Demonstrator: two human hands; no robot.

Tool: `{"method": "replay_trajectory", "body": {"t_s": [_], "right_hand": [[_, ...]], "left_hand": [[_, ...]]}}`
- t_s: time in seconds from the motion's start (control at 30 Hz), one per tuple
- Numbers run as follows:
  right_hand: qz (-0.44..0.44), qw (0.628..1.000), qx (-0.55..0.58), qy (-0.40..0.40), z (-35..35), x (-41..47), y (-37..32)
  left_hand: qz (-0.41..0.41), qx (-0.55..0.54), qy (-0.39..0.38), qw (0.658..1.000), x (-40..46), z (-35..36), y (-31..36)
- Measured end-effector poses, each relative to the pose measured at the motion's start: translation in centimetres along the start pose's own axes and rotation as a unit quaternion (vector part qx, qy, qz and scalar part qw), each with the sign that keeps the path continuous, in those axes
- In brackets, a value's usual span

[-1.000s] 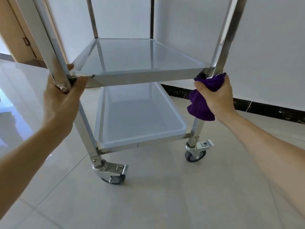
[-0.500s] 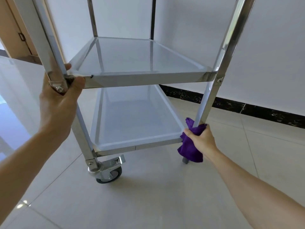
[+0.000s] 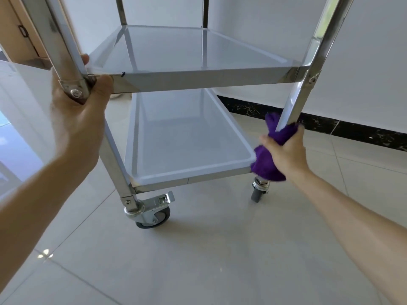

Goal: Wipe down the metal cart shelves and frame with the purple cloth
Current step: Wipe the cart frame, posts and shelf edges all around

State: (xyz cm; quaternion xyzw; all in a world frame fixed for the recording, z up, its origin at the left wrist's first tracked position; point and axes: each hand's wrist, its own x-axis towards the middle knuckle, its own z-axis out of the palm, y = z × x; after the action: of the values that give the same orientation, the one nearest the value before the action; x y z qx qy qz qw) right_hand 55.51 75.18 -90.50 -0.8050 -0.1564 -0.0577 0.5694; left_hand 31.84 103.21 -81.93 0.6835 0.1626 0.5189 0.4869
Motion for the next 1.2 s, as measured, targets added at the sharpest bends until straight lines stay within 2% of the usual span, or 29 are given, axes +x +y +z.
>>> {"method": "replay_trajectory", "body": {"t_s": [0.1, 0.17, 0.23, 0.33, 0.43, 0.5, 0.6, 0.77, 0.83, 0.87, 0.9, 0.93, 0.97, 1.0, 1.07, 1.2], "right_hand": [[0.103, 0.989, -0.065, -0.088, 0.1, -2.3, 3.1], [0.110, 0.985, -0.101, -0.089, -0.3, -3.3, 3.9], [0.090, 0.989, -0.093, -0.073, -0.6, -4.2, 3.7], [0.040, 0.999, -0.023, 0.000, -1.0, -5.9, 1.7], [-0.011, 0.998, 0.035, 0.053, -0.6, -7.5, -1.3], [-0.047, 0.996, 0.051, 0.060, 0.5, -8.3, -3.5], [-0.114, 0.992, 0.062, 0.000, 4.0, -8.6, -6.2], [-0.115, 0.979, 0.064, -0.153, 13.4, -7.5, -9.8], [-0.144, 0.946, -0.016, -0.291, 16.4, -7.8, -10.0], [-0.177, 0.903, -0.113, -0.376, 17.8, -8.1, -9.5], [-0.219, 0.838, -0.232, -0.444, 18.9, -8.4, -8.8], [-0.271, 0.769, -0.329, -0.476, 19.7, -8.7, -8.2], [-0.328, 0.723, -0.380, -0.474, 20.4, -8.9, -7.8], [-0.375, 0.703, -0.391, -0.460, 21.0, -9.0, -7.6], [-0.417, 0.708, -0.368, -0.436, 21.9, -9.3, -7.5], [-0.416, 0.745, -0.364, -0.373, 22.6, -11.0, -6.1]], "left_hand": [[0.023, 0.008, -0.003, 1.000, 0.1, -0.1, -0.1], [0.036, 0.020, -0.007, 0.999, 0.1, -0.3, -0.4], [0.052, 0.029, 0.009, 0.998, 0.0, -0.3, -0.7], [0.064, 0.024, 0.037, 0.997, -0.2, -0.2, -1.1], [0.053, 0.025, 0.036, 0.998, -0.2, 0.0, -1.7], [0.039, 0.013, 0.028, 0.999, -0.6, 0.0, -2.3], [0.027, 0.007, 0.026, 0.999, -0.8, 0.2, -2.5], [0.005, 0.018, 0.034, 0.999, -1.1, 0.5, -1.6], [0.005, 0.020, 0.034, 0.999, -1.3, 0.5, -1.5], [0.004, 0.021, 0.037, 0.999, -1.3, 0.4, -1.5], [0.001, 0.021, 0.040, 0.999, -1.4, 0.5, -1.4], [-0.001, 0.019, 0.041, 0.999, -1.4, 0.5, -1.4], [-0.004, 0.015, 0.044, 0.999, -1.4, 0.6, -1.4], [-0.007, 0.013, 0.047, 0.999, -1.4, 0.7, -1.4], [-0.015, 0.009, 0.051, 0.999, -1.4, 0.7, -1.3], [-0.017, 0.010, 0.037, 0.999, -1.2, 0.7, -1.5]]}}
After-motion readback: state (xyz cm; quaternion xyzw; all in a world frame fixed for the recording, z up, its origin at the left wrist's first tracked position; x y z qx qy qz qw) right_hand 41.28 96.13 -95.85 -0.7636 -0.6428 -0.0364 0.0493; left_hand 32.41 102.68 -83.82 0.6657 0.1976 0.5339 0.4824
